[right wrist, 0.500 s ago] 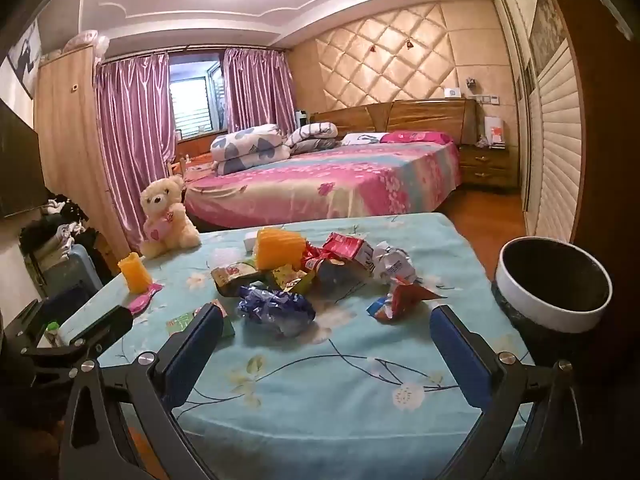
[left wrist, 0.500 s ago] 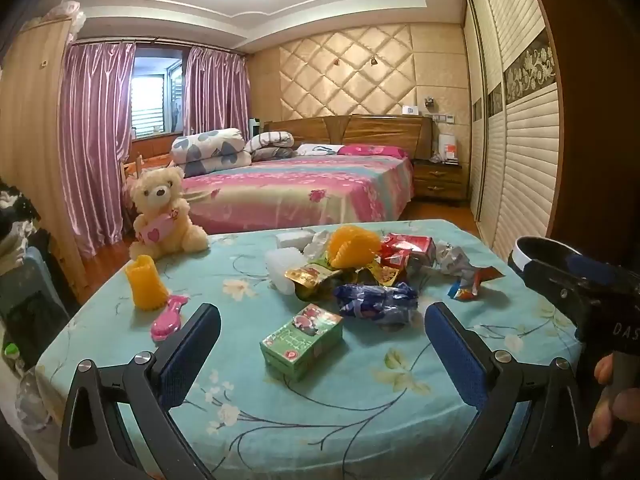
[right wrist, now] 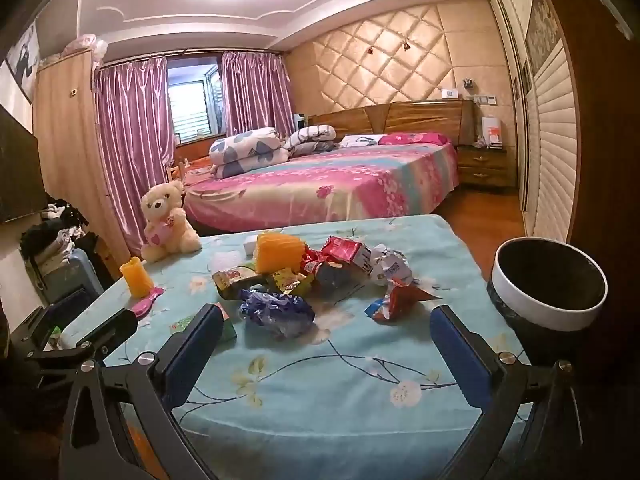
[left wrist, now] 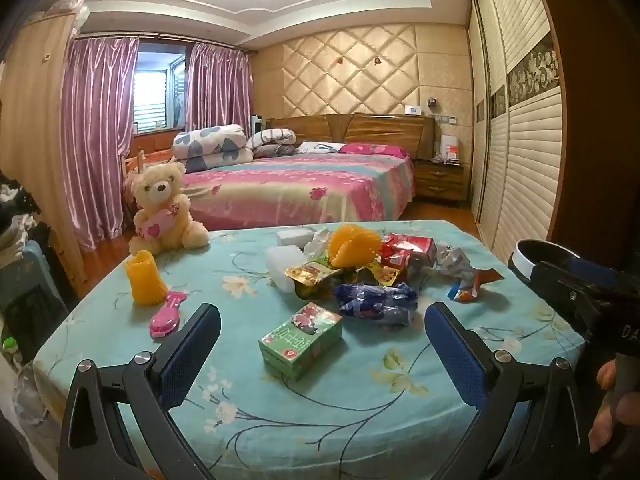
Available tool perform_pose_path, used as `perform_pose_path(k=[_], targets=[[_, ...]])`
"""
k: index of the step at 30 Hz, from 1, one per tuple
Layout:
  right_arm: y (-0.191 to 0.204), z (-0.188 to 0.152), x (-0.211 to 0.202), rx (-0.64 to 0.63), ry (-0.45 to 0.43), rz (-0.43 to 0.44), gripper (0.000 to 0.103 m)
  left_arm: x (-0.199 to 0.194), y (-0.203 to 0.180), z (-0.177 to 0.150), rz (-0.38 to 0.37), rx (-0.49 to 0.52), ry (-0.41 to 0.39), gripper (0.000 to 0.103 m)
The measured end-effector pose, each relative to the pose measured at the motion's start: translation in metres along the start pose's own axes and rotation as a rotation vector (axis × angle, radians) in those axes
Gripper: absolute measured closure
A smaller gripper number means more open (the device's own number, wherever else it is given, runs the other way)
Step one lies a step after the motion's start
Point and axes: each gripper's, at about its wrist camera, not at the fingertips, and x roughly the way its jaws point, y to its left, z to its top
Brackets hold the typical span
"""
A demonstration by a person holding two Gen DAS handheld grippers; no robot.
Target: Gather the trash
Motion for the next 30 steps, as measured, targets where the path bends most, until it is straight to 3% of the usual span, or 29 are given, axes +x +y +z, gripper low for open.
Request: perform_pose_path(k=[30], targets=[[0.0081, -0.0011, 0.0009, -0.001, 0.013, 0.024, 0.0, 0.0031, 0.001, -0.0002, -0.004, -0.008, 0.006, 0.001]])
